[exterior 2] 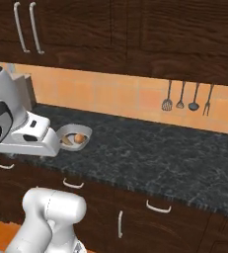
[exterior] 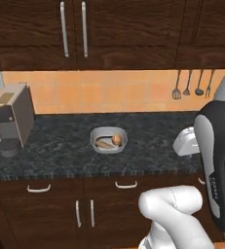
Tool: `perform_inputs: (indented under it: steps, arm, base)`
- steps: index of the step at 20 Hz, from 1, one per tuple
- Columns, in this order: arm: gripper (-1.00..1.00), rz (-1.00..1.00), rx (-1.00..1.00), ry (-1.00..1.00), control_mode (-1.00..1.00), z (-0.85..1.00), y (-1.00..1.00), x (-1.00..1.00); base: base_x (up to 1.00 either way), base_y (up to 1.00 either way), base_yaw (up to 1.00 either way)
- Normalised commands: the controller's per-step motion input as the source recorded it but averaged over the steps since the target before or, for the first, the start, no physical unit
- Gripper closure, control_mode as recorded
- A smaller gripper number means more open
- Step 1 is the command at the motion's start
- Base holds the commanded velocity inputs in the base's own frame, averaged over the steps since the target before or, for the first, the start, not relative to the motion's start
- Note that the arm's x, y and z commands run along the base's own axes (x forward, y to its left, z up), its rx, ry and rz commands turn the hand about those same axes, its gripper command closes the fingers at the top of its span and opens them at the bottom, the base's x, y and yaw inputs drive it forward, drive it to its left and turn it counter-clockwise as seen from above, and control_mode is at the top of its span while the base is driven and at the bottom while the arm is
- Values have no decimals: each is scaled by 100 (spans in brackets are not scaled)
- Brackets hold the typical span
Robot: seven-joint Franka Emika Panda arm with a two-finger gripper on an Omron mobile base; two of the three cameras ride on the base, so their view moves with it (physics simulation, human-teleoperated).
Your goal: Take the meat container that has the steak and place it on the second highest rack of the freezer. Then take the vegetable container that has the onion and sweet potato and place it on the highest rack of the freezer.
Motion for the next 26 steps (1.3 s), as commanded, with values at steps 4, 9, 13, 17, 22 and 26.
perform_inputs:
  steps: [4, 9, 13, 17, 22, 26]
  arm:
    - [-100, 0, 0, 0, 100, 0, 0, 0]
    - [-100, 0, 0, 0, 100, 0, 0, 0]
    - [-100, 0, 0, 0, 100, 0, 0, 0]
    - [-100, 0, 0, 0, 100, 0, 0, 0]
    - [-100, 0, 0, 0, 100, 0, 0, 0]
    - [-100, 0, 0, -2, -100, -26, -13, 48]
  base:
    - [25, 68, -37]
    - [51, 68, -19]
    - [49, 14, -11]
    - [36, -1, -19]
    - [41, -1, -14]
    - [10, -1, -1]
